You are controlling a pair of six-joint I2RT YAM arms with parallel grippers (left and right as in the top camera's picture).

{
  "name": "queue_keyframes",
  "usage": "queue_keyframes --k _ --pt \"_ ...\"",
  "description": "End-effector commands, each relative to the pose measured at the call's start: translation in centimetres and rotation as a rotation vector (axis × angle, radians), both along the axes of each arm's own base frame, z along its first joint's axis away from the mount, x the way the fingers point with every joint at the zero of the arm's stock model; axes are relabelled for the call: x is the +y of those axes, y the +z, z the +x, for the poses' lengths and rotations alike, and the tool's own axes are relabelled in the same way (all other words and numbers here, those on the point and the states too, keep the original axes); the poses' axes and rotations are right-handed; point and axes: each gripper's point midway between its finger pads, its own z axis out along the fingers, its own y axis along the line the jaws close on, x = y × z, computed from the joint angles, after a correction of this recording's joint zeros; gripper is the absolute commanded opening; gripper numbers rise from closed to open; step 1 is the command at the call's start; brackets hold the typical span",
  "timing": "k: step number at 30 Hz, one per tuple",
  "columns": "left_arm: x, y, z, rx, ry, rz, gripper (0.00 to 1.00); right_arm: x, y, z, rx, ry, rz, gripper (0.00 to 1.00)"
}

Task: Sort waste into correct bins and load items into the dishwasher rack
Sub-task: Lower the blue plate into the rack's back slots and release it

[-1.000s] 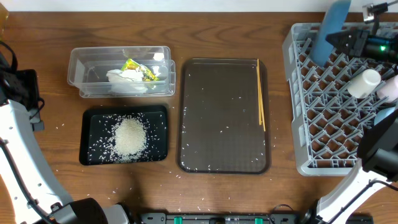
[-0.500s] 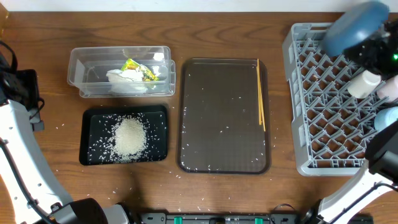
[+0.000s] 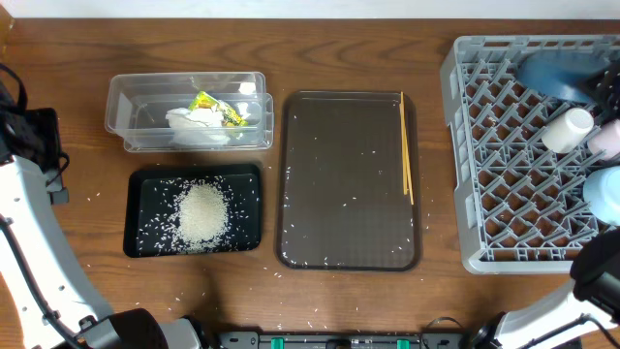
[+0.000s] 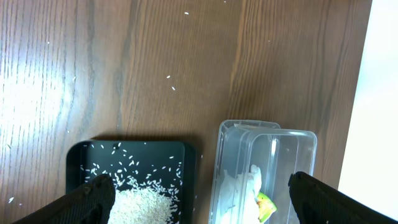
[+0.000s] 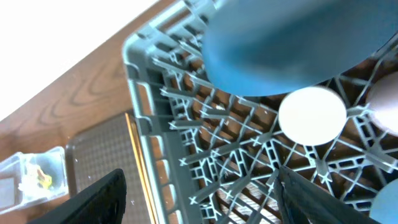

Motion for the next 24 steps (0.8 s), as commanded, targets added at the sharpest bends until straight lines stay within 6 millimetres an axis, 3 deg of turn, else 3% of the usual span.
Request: queue_keyframes --k 1,6,11,14,16,17,20,22,24 --pt "0.2 0.1 -0.2 0.000 0.017 0.001 0.92 0.9 2.7 0.0 -0.050 -0.001 -0.038 0.76" --pt "0.2 0.1 -0.2 0.000 0.016 0.001 0.92 1.0 2.1 0.7 -0.034 -0.009 -0.080 0.81" --pt "0.2 0.1 -0.2 0.000 0.017 0.001 0.92 -0.2 -0.2 0.0 0.109 -0.106 -0.183 0.69" --pt "0.2 0.1 -0.2 0.000 0.017 0.001 0.92 -0.6 -0.9 -0.8 0.170 -0.127 -0.225 0.54" --pt "0.2 0.1 -0.2 0.000 0.017 0.001 0.92 -1.9 -1.5 -1.6 0.220 -0.190 -0.275 0.52" --pt "0.2 0.1 -0.2 0.000 0.016 0.001 0.92 -2.6 -1.8 -1.9 0.241 -0.221 -0.300 0.54" --pt "0.2 0.1 -0.2 0.000 0.017 0.001 0.92 -3.5 -3.1 -2.3 0.282 -0.263 -0.331 0.74" --pt "0.2 0.1 -0.2 0.000 0.016 0.001 0.92 -2.7 -4.0 -2.4 0.291 -0.242 -0.294 0.77" --pt "0.2 0.1 -0.2 0.000 0.016 0.001 0.92 -0.6 -4.9 -1.9 0.278 -0.178 -0.204 0.80"
